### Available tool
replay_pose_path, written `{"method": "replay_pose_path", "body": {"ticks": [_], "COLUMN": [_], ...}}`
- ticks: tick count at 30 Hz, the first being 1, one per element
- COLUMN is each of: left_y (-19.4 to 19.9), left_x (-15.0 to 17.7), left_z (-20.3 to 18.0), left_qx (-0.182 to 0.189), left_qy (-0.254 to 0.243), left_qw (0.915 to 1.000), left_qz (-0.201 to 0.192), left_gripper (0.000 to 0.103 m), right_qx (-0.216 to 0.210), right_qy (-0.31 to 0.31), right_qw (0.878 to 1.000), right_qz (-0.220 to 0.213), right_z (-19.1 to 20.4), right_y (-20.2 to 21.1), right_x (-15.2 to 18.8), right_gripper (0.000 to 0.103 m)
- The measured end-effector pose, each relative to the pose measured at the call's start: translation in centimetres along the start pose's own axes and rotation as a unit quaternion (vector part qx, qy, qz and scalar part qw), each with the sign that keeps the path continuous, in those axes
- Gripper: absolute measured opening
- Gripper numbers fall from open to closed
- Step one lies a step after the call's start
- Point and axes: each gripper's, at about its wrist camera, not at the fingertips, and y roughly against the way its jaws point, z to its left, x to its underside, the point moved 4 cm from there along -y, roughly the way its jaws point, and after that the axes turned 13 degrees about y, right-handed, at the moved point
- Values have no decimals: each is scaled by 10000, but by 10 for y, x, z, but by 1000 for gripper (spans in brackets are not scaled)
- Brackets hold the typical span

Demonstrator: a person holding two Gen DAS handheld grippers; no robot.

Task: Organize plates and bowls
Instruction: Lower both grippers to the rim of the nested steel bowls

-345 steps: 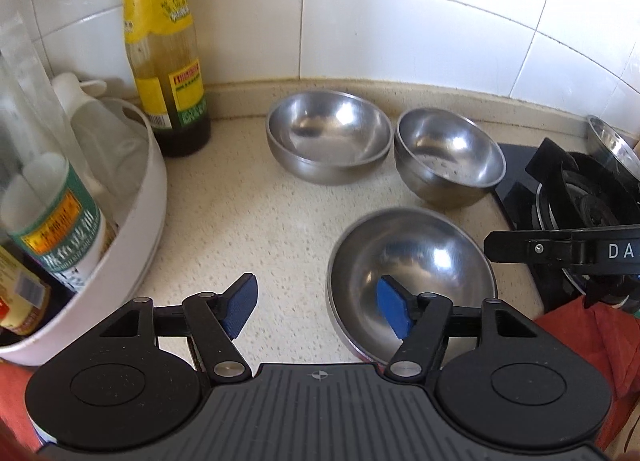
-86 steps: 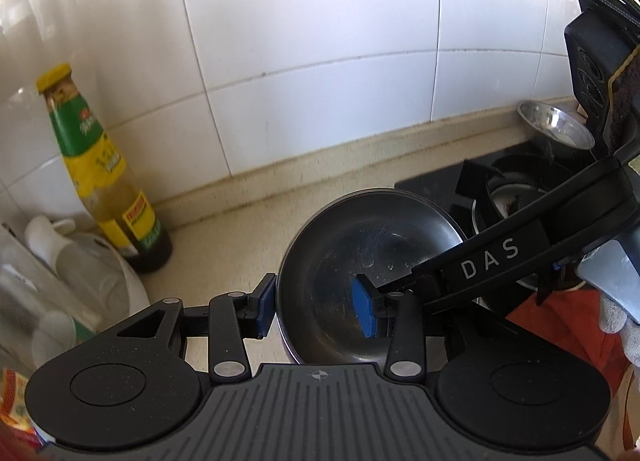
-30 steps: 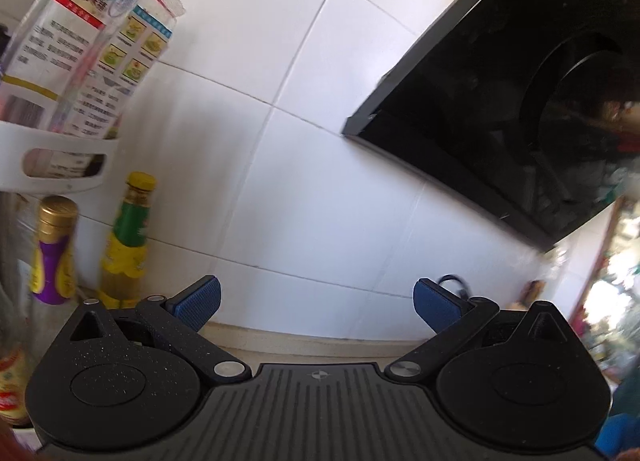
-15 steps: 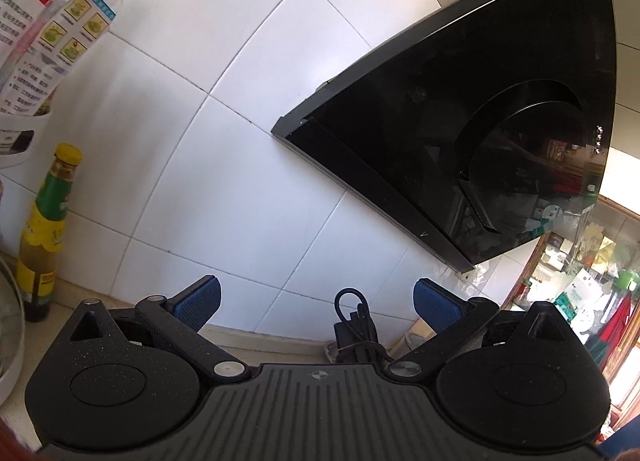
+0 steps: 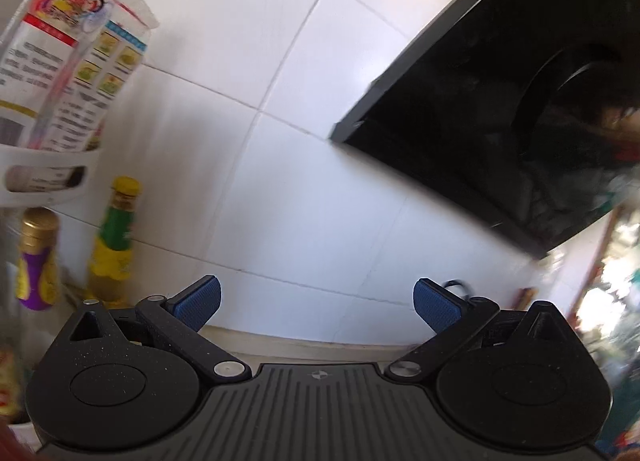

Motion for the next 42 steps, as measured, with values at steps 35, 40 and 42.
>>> {"method": "replay_pose_path", "body": {"ticks": [35,40,42], "left_y": [-112,-124,-128], "left_x": [112,114,116], "left_z": [94,94,94], "left_qx": [-1365,-1739,-1831], "left_qy": [-415,-596,-619], "left_qw": [9526,9431,9402], "left_qz": [2688,2772,2805], "left_gripper": [101,101,101], "right_qx": [790,899,895], "right_qy": [128,279,277], "right_qw": [9926,9890,9878], "right_qz": [909,1144,1244], "right_z": [-21,-22,-23], "right_y": [-39,-45,-50], "right_x": [34,37,39], "right_gripper": [67,67,67]}}
